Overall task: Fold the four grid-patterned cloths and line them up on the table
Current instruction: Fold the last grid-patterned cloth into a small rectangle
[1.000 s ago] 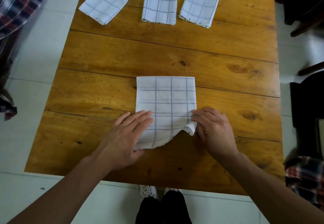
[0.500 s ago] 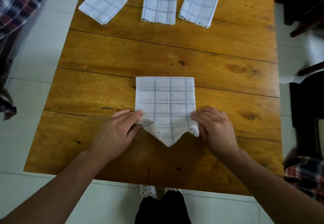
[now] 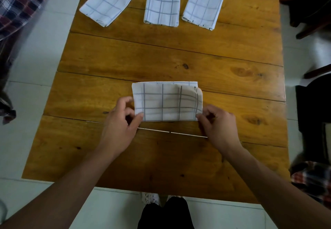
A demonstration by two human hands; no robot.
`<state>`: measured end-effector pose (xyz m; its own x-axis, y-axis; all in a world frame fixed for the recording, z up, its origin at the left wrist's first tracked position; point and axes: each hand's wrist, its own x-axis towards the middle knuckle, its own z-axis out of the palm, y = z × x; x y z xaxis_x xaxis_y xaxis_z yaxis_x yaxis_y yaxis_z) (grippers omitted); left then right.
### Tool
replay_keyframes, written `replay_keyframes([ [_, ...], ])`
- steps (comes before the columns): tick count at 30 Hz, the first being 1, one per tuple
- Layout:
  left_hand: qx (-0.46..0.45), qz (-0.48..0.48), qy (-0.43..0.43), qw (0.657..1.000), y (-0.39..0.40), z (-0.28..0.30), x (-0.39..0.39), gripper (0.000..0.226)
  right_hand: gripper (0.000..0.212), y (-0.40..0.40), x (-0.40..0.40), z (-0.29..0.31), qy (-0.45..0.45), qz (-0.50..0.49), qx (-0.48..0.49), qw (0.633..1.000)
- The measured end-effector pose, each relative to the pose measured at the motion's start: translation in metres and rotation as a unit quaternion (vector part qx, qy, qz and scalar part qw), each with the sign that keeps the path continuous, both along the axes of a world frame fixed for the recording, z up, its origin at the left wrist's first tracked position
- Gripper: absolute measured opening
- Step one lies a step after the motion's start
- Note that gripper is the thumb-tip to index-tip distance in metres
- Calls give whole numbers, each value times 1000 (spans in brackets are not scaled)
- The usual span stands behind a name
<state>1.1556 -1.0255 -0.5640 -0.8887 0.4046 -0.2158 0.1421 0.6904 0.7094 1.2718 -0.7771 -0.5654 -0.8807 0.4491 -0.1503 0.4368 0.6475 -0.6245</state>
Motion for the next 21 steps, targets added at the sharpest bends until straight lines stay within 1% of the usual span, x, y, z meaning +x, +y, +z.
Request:
replay_keyframes([
  [2,-10,15,-1,1000,1,1,2,77,13,-1,-5,3,-18,-10,-2,1000],
  [3,-17,20,4,1000,1,0,2,84,12,-1,-8,3,-25,-11,2,1000],
  [4,-25,26,6,999,2,0,2,86,12,-1,-10,4,-32,-12,6,999],
  [11,-44,65,-7,997,15,1,-5,81,13,1,-17,6,-62,-34,3,997],
  [17,-74,31,31,996,16,-3,-10,81,14,3,-29,4,-112,-56,15,992],
  [19,-80,19,50,995,16,-3,-10,75,13,2,-31,4,-119,-53,25,991],
  [21,-88,11,69,994,16,-3,-10,62,14,2,-32,4,-117,-51,30,991],
])
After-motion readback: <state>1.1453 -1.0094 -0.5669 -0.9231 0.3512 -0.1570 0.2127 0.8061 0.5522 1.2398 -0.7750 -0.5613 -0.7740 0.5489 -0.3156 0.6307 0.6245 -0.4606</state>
